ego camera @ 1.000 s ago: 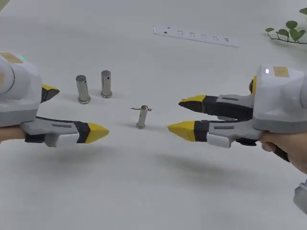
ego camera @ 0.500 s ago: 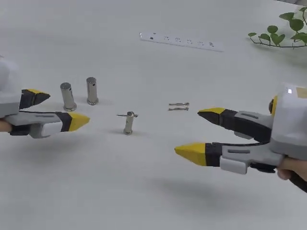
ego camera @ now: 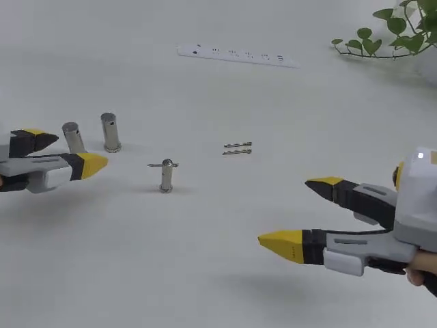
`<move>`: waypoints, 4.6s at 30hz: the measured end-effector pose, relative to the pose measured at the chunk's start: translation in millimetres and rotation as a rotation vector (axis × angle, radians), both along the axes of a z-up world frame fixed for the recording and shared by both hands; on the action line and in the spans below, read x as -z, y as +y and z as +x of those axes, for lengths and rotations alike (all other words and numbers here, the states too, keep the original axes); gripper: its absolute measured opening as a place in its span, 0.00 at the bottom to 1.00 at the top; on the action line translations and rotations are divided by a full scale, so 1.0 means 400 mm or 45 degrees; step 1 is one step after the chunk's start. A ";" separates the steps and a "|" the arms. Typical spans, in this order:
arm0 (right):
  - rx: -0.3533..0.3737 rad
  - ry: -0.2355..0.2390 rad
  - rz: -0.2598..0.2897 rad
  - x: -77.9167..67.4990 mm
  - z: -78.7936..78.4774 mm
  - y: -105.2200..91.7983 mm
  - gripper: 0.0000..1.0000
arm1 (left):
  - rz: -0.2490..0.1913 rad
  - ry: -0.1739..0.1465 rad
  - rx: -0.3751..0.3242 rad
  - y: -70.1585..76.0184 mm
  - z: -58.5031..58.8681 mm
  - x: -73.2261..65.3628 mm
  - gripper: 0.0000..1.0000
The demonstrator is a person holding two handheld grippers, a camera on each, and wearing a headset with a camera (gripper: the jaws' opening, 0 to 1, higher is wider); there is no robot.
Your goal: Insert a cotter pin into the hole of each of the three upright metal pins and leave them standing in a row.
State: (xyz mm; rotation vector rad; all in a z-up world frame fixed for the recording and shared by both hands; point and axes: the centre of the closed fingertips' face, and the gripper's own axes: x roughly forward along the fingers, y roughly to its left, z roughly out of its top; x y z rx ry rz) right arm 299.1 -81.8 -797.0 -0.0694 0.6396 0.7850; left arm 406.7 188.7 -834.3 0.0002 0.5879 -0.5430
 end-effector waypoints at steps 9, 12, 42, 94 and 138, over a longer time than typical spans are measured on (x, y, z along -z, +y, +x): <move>0.104 -0.017 -0.011 -0.003 -0.014 -0.040 0.88 | 0.003 -0.004 -0.023 -0.008 0.017 0.012 0.41; 0.124 -0.026 -0.008 -0.010 -0.013 -0.048 0.88 | 0.022 -0.002 -0.014 -0.012 0.016 0.020 0.39; 0.259 0.012 0.116 -0.020 -0.013 -0.044 0.92 | 0.063 -0.018 -0.093 0.024 0.043 0.027 0.12; 0.091 -0.037 0.087 -0.013 -0.033 -0.015 0.91 | -0.018 0.065 -0.317 -0.086 -0.208 -0.088 0.11; 0.079 -0.005 0.121 -0.004 -0.055 0.009 0.89 | 0.147 0.117 -0.286 -0.136 -0.205 0.033 0.11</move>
